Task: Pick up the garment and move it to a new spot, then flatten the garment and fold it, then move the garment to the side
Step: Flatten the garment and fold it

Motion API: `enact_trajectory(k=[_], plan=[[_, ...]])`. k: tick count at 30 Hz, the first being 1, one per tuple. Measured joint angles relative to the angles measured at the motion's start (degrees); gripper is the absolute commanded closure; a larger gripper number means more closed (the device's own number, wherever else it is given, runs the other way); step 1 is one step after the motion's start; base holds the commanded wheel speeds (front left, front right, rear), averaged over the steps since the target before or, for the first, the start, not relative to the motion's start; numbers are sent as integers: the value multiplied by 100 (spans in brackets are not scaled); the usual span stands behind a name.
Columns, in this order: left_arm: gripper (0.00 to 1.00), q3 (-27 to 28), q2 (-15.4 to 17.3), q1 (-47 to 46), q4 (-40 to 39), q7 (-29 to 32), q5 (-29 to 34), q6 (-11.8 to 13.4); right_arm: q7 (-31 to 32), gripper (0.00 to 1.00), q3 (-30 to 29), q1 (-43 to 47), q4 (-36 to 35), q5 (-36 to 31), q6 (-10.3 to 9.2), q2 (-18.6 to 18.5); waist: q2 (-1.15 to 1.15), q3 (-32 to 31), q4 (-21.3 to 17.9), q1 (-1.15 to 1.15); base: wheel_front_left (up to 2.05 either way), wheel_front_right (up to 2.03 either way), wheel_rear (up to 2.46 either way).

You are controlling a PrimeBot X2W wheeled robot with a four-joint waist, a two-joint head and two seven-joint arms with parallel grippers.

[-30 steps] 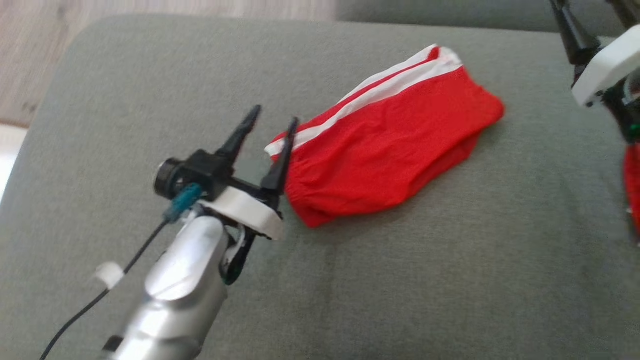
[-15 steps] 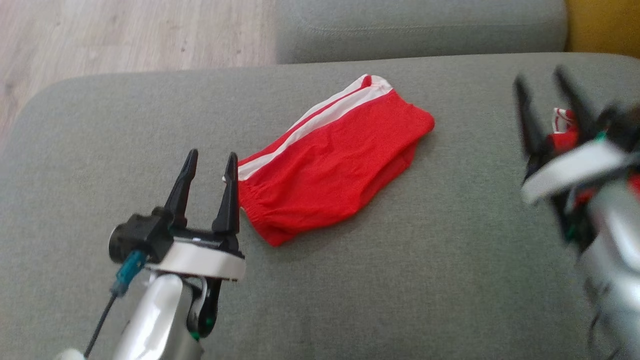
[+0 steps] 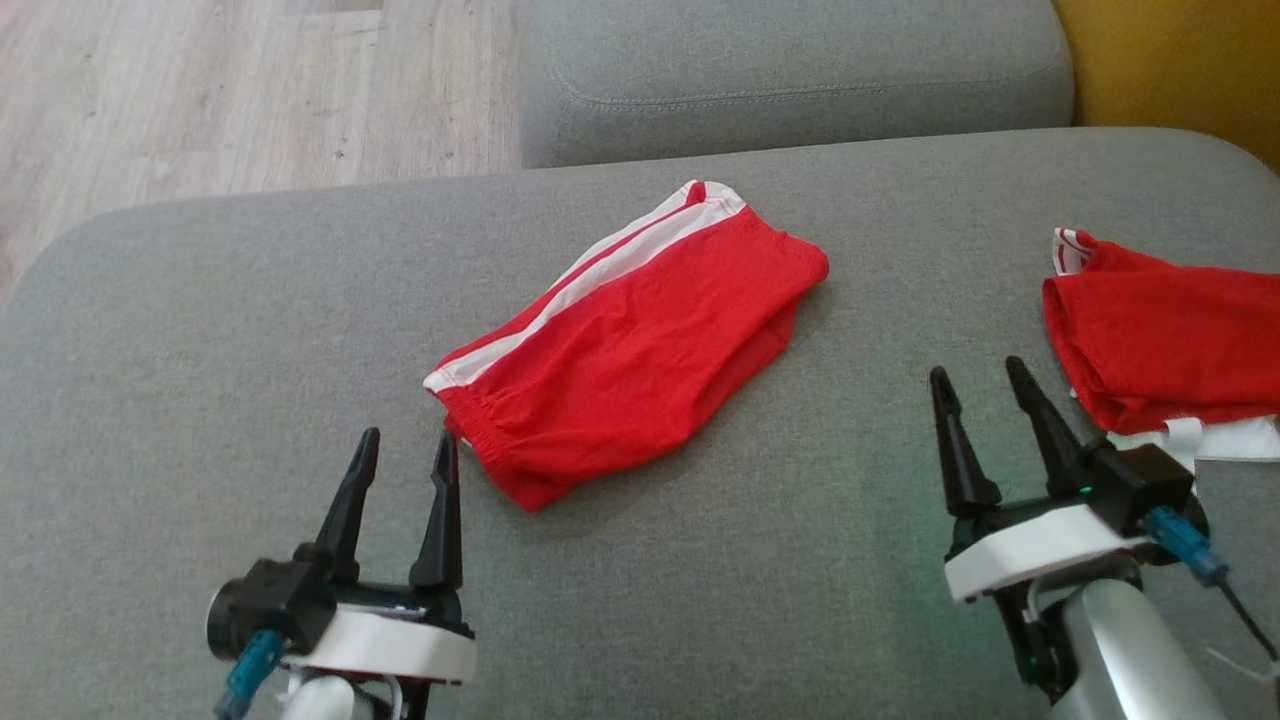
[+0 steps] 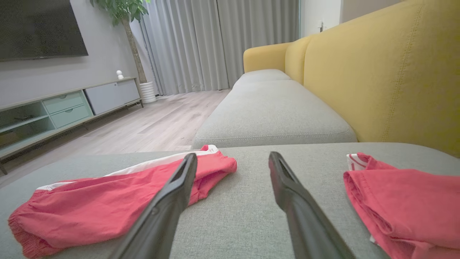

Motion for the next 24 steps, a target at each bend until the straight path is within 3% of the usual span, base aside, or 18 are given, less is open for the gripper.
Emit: enact_trajectory(k=[10, 15, 24], plan=[[0, -51, -48, -160, -109, 0, 56, -51, 3, 0, -166, -48, -92, -124, -1, -23, 0, 295, 197, 0, 0, 0, 0], [0, -290, -67, -594, -124, 0, -48, -56, 428, 0, -338, -817, 236, 469, -1, -108, 0, 711, 509, 2, 0, 0, 0], [0, -700, -70, -698, -29, 0, -216, -43, 1714, 0, -911, -1602, 1308, 2252, -1, -60, 0, 1108, 1170, 1, 0, 0, 0]])
